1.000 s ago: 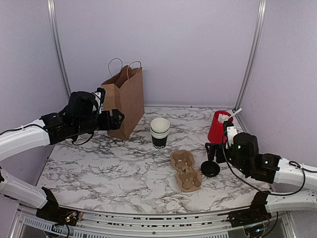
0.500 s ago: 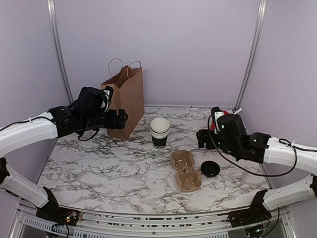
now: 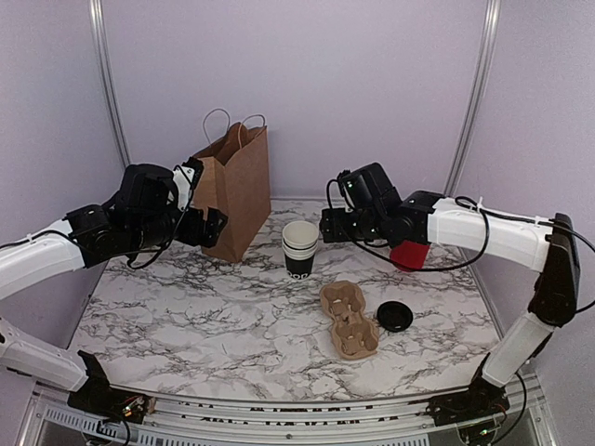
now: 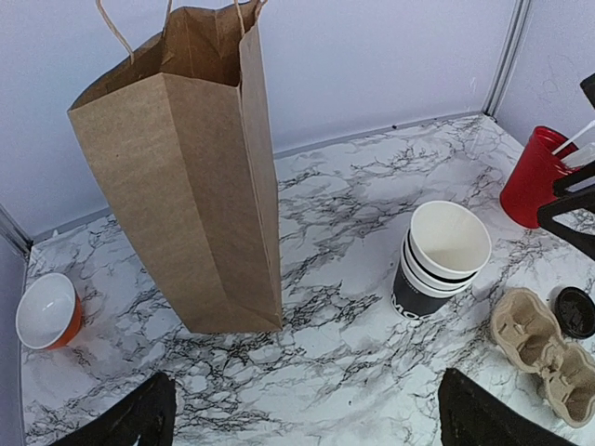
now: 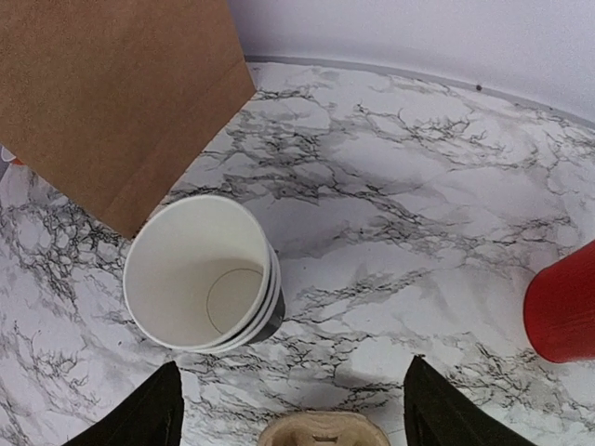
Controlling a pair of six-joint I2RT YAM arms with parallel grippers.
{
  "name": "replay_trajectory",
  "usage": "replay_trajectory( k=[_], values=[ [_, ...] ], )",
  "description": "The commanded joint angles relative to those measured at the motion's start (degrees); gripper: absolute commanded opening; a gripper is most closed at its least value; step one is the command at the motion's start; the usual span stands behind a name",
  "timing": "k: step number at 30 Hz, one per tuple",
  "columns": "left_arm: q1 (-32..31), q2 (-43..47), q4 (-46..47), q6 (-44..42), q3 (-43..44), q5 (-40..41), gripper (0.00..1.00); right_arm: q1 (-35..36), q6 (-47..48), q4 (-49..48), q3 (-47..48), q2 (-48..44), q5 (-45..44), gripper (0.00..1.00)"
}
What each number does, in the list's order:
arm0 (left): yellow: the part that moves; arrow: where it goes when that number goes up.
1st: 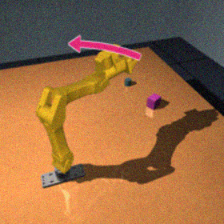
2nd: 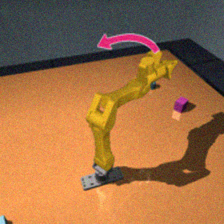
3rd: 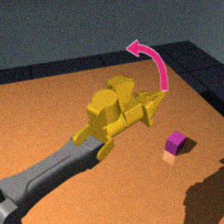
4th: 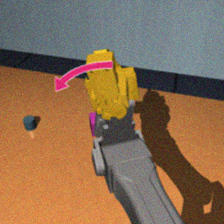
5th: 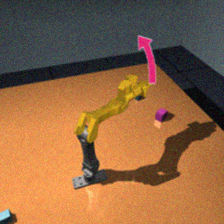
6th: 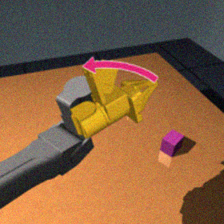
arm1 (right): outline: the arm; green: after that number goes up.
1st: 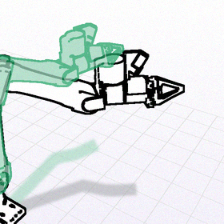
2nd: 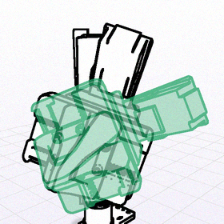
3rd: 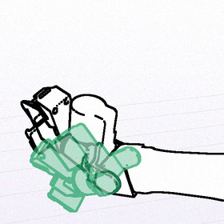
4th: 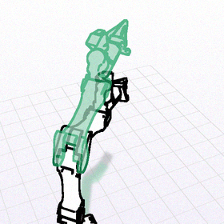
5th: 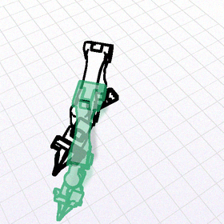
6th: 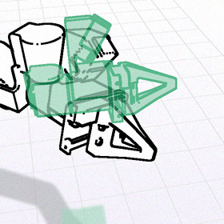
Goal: Pack the takeout coffee
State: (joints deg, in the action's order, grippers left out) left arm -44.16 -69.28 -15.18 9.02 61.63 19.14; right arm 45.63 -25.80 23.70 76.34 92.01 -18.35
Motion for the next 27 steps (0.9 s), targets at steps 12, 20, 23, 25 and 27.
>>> replay_trajectory(
  k=[12,20,23,25,27],
  values=[
    [0.13,5.73,0.59,-3.62,-1.6,6.74,0.99,-2.36,-2.11,6.13,17.12,15.34,9.31,0.47],
    [0.13,6.19,0.51,-3.74,-1.6,7.04,0.99,-3.13,-2.58,6.87,19.42,18.46,7.51,0.34],
    [0.13,6.19,0.6,-3.66,-1.6,6.99,0.99,-3.43,-2.67,5.74,18.45,18.32,7.6,0.31],
    [0.13,6.23,0.56,-3.7,-1.6,6.82,0.99,-3.54,-2.61,5.48,18.48,18.73,7.86,0.3],
    [0.13,6.2,0.55,-3.74,-1.59,6.84,0.99,-3.53,-2.56,5.17,18.54,19.34,8.32,0.29]
  ],
)
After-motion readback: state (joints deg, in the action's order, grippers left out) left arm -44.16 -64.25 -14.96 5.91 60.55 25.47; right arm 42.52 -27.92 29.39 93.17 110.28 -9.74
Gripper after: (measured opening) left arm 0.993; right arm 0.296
